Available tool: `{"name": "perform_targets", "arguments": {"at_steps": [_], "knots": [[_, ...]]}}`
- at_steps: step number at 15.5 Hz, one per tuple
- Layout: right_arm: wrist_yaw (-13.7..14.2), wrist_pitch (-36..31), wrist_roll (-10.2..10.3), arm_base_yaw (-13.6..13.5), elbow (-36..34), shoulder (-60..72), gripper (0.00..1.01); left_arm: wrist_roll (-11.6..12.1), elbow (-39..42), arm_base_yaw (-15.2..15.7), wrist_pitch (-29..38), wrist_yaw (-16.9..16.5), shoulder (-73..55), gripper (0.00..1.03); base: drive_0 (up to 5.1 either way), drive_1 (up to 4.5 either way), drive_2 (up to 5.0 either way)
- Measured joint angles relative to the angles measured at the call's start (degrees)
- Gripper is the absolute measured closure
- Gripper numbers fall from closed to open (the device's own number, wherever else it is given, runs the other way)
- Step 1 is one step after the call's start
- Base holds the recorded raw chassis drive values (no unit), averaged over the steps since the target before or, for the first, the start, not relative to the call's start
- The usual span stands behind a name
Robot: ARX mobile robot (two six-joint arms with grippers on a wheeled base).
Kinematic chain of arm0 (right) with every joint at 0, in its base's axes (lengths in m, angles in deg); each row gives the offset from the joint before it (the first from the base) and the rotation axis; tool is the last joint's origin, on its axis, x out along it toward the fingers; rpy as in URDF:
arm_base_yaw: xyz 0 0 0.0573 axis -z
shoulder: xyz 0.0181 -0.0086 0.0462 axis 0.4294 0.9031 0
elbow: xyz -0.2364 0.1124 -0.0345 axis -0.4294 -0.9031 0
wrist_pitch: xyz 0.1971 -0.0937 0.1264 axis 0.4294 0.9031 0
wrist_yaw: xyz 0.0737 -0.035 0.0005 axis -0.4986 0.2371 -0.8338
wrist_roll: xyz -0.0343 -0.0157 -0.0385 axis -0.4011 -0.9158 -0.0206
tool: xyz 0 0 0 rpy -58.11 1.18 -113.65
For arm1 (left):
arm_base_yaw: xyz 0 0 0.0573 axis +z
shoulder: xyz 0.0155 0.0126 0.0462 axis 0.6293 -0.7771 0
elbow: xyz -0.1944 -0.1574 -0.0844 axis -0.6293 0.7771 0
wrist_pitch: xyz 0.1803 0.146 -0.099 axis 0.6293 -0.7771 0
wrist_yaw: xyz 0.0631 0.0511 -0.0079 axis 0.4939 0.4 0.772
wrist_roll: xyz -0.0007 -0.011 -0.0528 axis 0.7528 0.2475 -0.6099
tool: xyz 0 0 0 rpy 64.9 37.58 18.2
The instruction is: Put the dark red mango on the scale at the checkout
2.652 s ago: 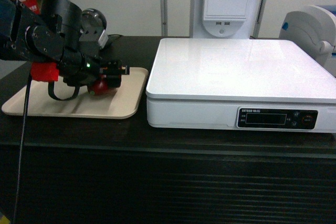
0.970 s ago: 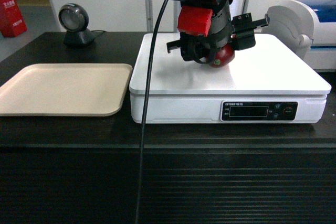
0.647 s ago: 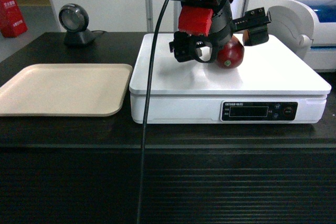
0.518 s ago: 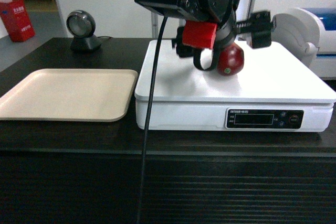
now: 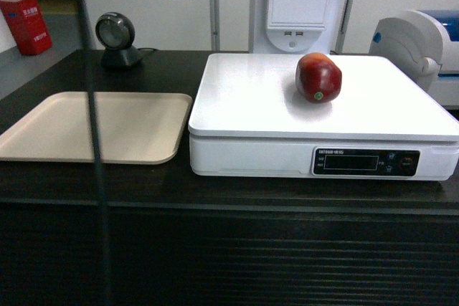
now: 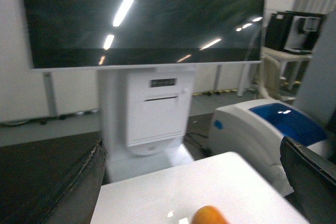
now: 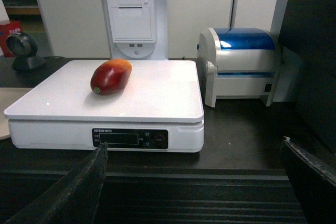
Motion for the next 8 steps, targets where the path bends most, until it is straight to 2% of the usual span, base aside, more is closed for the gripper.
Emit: {"name": "perform_targets", "arguments": {"at_steps": [3,5,6,7,8], "knots": [[0.00,0.00,0.00,0.00,0.00,0.00,0.03,-0.33,12.22,5.73,5.01,1.05,9.86,0.05,0.0,0.00,0.0],[0.00,0.00,0.00,0.00,0.00,0.00,0.03,-0.68,16.44,7.39,5.64,1.70,14.43,0.05,0.0,0.00,0.0],[0.00,0.00,0.00,0.00,0.02,0.00,0.03,0.09,17.88,7.72,2.40,4.59,16.17,0.08,0.0,0.00,0.0],[0.00,0.02,0.00,0.00,0.00,0.00,0.03,2.19,21.97,8.68,-1.40,11.67,19.34,0.18,0.0,0.00,0.0],[0.00,0.04,0.00,0.00,0.00,0.00,0.03,4.17,28.98,10.73,-1.62,13.22,23.96,0.29,0.0,0.00,0.0]]}}
